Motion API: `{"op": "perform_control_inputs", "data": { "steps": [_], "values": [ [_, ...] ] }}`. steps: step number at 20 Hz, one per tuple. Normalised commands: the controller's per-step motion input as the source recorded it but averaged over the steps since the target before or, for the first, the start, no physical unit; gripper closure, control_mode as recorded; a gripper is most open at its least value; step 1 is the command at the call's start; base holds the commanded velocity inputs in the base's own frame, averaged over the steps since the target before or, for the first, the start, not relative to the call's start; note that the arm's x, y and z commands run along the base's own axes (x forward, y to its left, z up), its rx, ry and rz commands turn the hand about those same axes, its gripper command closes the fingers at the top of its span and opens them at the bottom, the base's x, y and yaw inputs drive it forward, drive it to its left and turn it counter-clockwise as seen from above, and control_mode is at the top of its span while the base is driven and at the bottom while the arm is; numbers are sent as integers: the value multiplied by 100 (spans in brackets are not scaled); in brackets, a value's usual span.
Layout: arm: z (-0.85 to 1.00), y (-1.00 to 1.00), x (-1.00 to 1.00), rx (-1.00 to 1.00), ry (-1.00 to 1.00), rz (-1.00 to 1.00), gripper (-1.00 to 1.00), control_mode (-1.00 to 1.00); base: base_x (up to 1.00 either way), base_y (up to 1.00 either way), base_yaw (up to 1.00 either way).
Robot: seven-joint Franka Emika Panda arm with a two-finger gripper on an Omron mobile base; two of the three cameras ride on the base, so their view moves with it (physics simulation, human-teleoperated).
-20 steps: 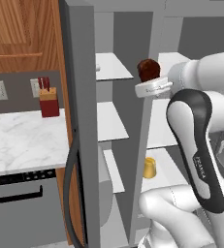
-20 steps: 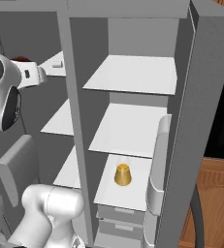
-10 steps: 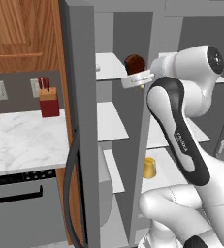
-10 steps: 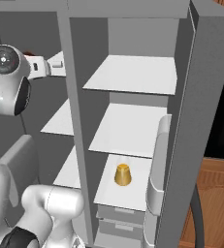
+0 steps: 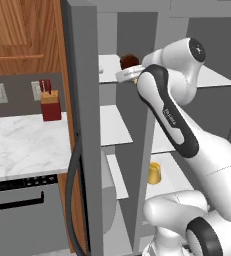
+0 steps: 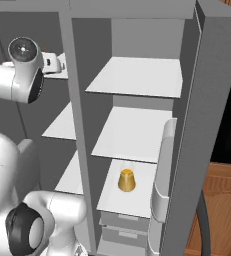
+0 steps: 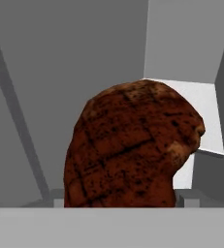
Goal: There's a steak in the fridge that needs to be moved to the freezer for freezing. Pick up the steak from the fridge, place it on any shelf in the freezer, and close the fridge and freezer doors when done.
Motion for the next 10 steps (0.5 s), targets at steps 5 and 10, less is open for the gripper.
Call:
{"op": "perform_control_inputs", "data": {
  "steps": [5, 10],
  "values": [
    [-29, 13, 42, -2, 0, 0, 100, -100, 0, 0, 0],
    [-15, 4, 50, 0, 5, 0, 100, -100, 0, 0, 0]
  ]
}}
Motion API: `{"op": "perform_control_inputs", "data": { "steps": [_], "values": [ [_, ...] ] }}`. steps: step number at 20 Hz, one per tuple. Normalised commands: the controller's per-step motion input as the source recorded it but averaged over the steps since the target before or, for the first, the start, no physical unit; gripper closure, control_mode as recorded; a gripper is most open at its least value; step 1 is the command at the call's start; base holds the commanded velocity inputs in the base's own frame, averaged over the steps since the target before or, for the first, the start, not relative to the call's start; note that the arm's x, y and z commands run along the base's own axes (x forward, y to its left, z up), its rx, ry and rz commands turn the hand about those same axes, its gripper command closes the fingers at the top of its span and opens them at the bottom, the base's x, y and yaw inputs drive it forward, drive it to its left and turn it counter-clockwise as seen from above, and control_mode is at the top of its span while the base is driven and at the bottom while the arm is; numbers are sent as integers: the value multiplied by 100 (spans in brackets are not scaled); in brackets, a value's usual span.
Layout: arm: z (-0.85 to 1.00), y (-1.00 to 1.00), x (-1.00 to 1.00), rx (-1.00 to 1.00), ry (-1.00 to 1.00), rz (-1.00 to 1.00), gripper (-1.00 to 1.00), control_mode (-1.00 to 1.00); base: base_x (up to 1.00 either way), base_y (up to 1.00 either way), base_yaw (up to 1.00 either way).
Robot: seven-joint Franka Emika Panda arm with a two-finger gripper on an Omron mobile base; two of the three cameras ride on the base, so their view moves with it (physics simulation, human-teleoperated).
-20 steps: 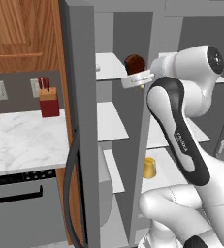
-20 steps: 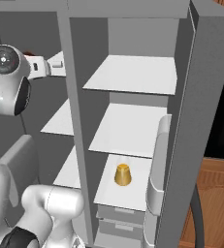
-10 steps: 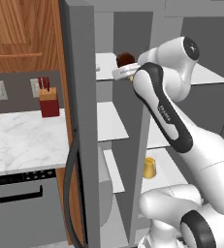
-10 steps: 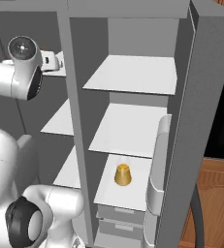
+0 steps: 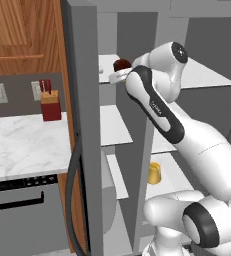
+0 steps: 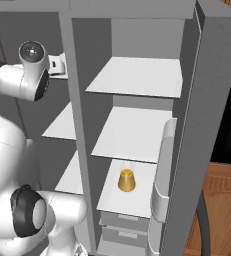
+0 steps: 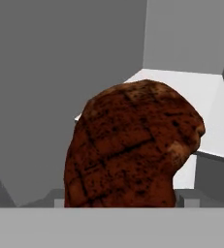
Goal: There's a steak in the fridge that needs to be moved to the freezer for freezing. Pick up the steak from the fridge, place it on any shelf in the freezer, and close the fridge and freezer doors when done.
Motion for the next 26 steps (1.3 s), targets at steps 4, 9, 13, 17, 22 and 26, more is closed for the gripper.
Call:
{"op": "perform_control_inputs", "data": {
  "steps": [4, 9, 13, 17, 22, 26],
  "values": [
    [-12, 7, 54, 0, 11, 0, 100, -100, 0, 0, 0],
    [-12, 23, 47, -3, 11, 0, 100, -100, 0, 0, 0],
    [-8, 20, 48, -2, 10, 0, 100, -100, 0, 0, 0],
    [-10, 0, 43, 0, 3, 0, 100, -100, 0, 0, 0],
    [-22, 10, 39, 0, 0, 0, 100, -100, 0, 0, 0],
    [-28, 18, 38, -2, 0, 0, 100, -100, 0, 0, 0]
  ]
}}
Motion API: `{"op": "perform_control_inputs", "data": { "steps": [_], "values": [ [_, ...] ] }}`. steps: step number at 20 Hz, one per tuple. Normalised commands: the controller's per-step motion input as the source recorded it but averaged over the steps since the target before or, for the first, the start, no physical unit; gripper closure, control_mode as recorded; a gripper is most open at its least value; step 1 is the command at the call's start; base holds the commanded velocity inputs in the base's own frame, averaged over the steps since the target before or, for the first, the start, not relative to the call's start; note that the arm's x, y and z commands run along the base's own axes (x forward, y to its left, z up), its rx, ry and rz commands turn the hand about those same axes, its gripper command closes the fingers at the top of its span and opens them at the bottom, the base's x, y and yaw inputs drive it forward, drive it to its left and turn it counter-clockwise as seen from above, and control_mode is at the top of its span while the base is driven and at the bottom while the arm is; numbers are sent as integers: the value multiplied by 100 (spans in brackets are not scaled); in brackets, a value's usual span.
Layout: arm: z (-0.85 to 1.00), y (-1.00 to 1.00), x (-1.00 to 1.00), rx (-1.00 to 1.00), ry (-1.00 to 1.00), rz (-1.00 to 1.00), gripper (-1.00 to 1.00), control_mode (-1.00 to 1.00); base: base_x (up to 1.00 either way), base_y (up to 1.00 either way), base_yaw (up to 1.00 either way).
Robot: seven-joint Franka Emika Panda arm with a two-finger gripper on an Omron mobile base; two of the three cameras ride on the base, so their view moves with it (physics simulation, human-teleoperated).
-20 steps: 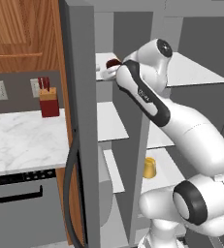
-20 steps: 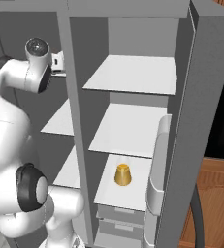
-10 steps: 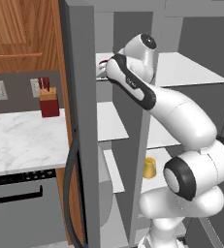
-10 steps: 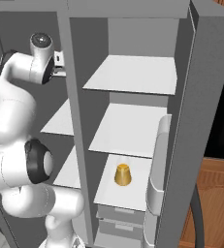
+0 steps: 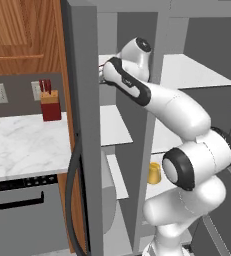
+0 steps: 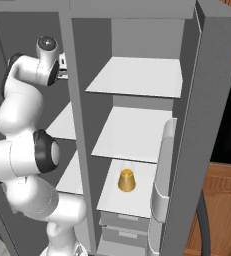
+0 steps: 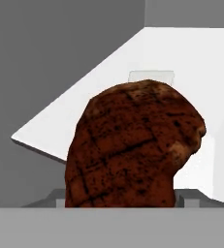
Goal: There's a steak in the fridge that needs to be moved to the freezer for freezing. Pick up the steak from the fridge, place it on any shelf in the freezer, and close the fridge and freezer doors when done.
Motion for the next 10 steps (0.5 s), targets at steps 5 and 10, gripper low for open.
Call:
{"op": "perform_control_inputs", "data": {
  "steps": [5, 10],
  "values": [
    [-19, 3, 48, 0, 0, 0, 100, -100, 0, 0, 0],
    [-20, 11, 54, 0, 4, 0, 100, -100, 0, 0, 0]
  ]
}}
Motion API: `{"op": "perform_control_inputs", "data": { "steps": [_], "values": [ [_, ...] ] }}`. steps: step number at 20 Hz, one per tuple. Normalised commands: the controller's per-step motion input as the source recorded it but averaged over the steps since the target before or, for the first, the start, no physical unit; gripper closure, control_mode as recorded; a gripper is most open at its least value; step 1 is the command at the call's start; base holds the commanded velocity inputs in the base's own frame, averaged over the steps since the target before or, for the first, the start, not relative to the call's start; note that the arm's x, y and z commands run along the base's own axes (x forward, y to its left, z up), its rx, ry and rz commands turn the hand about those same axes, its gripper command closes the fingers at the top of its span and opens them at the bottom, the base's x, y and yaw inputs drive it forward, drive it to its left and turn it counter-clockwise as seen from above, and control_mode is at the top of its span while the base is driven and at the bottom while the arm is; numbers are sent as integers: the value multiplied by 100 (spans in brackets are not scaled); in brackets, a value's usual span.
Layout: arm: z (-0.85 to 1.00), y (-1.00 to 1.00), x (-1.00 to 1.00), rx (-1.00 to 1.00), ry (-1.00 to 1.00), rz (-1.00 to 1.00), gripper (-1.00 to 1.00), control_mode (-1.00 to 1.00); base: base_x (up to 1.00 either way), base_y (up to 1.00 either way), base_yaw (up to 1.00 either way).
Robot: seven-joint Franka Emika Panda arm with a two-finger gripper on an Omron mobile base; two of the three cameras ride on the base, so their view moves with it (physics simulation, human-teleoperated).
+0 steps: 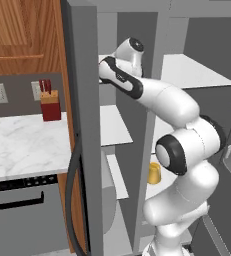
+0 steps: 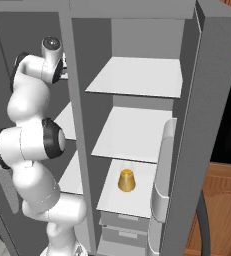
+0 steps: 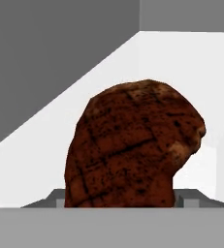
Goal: There's a steak in the fridge that needs to be moved to the freezer for freezing. Pick up the steak from the fridge, place it on any shelf in the freezer, and close the fridge and freezer doors when done.
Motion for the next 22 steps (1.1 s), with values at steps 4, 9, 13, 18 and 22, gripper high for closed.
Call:
{"op": "perform_control_inputs", "data": {
  "steps": [4, 9, 13, 18, 22],
  "values": [
    [-24, 21, 53, -1, 2, 0, 100, -100, 0, 0, 0],
    [-34, 26, 58, -2, 0, 0, 100, -100, 0, 0, 0],
    [-29, 15, 44, -1, 0, 0, -100, -100, 0, 0, 0],
    [-14, 0, -2, 0, 0, 0, -100, -100, 0, 0, 0],
    [-19, 1, -56, 0, 0, 0, -100, -100, 0, 0, 0]
  ]
}}
